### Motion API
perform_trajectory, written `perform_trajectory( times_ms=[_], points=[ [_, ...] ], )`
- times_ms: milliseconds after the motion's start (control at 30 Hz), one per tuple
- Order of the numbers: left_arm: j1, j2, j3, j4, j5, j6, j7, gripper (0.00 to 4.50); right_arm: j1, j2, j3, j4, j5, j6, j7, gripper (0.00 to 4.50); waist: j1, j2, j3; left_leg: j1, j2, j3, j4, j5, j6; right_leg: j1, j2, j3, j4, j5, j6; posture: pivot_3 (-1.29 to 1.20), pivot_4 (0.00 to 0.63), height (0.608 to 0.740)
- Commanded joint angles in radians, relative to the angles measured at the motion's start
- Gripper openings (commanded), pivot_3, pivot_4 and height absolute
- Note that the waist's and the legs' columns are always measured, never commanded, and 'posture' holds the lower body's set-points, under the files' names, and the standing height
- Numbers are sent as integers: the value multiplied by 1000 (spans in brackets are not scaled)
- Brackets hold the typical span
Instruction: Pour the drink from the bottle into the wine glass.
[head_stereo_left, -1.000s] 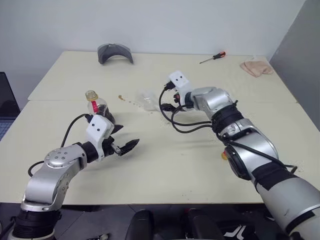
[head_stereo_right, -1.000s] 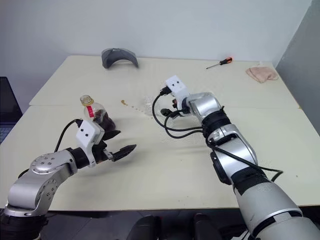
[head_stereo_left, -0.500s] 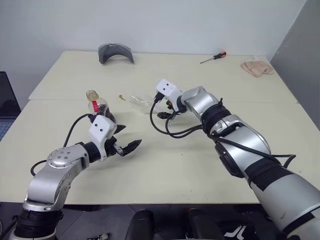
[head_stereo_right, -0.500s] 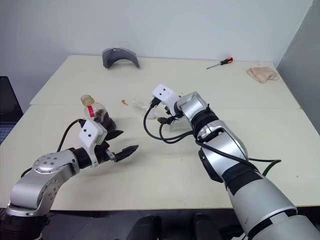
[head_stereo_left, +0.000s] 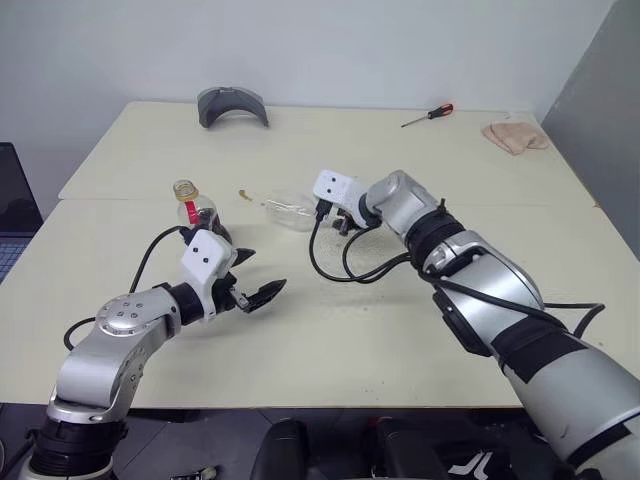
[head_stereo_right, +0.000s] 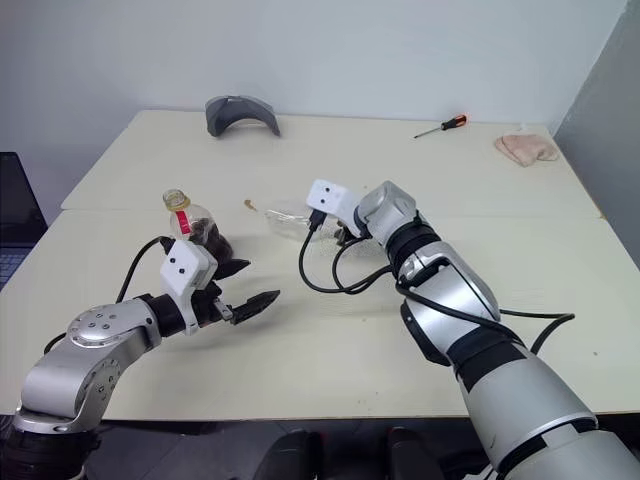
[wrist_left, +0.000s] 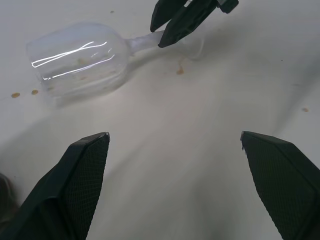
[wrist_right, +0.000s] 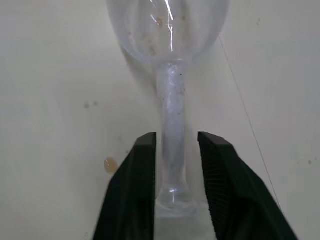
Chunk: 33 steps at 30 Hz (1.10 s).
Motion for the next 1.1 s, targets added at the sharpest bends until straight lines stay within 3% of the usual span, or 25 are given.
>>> perform_trajectory(
  times_ms=[33, 367, 600, 833, 1100],
  points=[
    [-16, -1, 2, -4, 8, -24, -12, 4500, 5, -21, 24, -10, -40, -33, -3, 63, 0, 0, 0, 0, 0, 0, 0, 0, 0, 0, 0, 0, 0, 0, 0, 0, 150, 740],
    [-30, -4, -3, -2, 13, -23, -22, 4500, 56, -168, 97, -99, -123, -178, 110, 60, 5, 0, 0, 0, -1, 0, 0, 0, 0, 0, -1, 0, 0, 0, 0, 0, 150, 740],
    [-52, -13, -25, -4, 6, -14, -31, 4500, 218, -355, 95, -426, -97, -142, 337, 59, 3, 0, 0, 0, -1, 0, 1, 0, 0, 1, -1, 0, 0, 0, 0, 0, 150, 740],
    [-86, -22, -51, 27, 15, -21, -52, 4500, 349, -443, 83, -661, -109, -34, 362, 59, 3, 0, 0, 0, -1, 0, 1, 0, 0, 1, 0, -1, 0, 0, 0, 0, 150, 740],
    [-119, -48, -80, 44, 22, -24, -55, 4500, 438, -456, 44, -862, -122, 75, 264, 2758, 4, 0, 0, 0, -1, 0, 1, 0, 0, 1, 0, 0, 0, 0, 0, 0, 150, 740]
  ],
)
